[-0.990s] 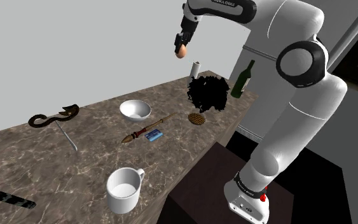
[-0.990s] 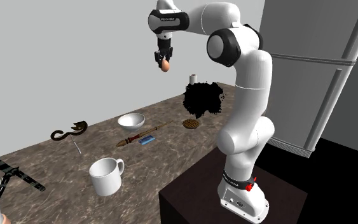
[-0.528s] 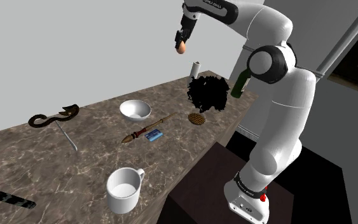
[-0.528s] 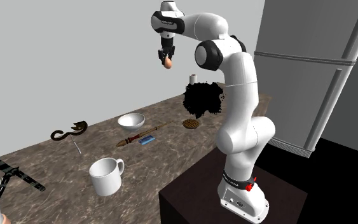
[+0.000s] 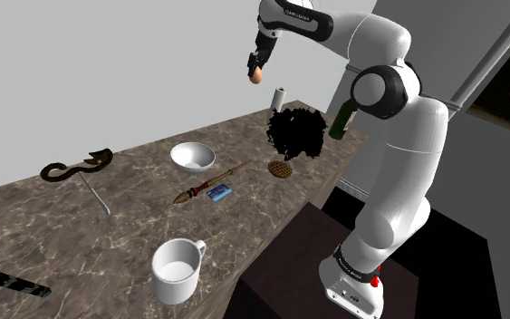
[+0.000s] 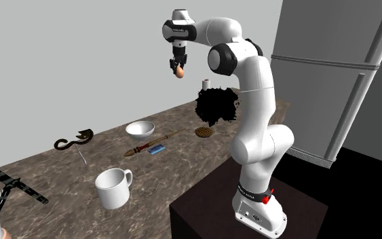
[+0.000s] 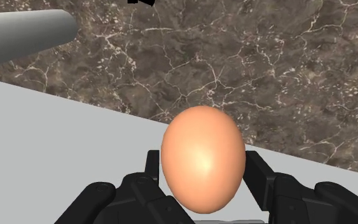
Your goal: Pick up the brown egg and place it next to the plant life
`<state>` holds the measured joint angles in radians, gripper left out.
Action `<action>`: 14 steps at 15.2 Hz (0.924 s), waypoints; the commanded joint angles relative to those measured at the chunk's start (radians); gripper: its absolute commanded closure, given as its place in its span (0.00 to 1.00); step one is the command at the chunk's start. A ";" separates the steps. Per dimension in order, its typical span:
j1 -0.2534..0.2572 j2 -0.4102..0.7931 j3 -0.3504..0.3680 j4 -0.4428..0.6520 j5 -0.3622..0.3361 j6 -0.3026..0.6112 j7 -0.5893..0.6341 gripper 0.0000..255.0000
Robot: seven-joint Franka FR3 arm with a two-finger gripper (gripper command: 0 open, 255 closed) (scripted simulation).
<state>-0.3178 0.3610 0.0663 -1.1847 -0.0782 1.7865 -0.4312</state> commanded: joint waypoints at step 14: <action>-0.006 -0.039 -0.001 -0.261 -0.001 0.223 0.011 1.00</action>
<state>-0.3236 0.3248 0.0651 -1.4323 -0.0794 1.9977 -0.4204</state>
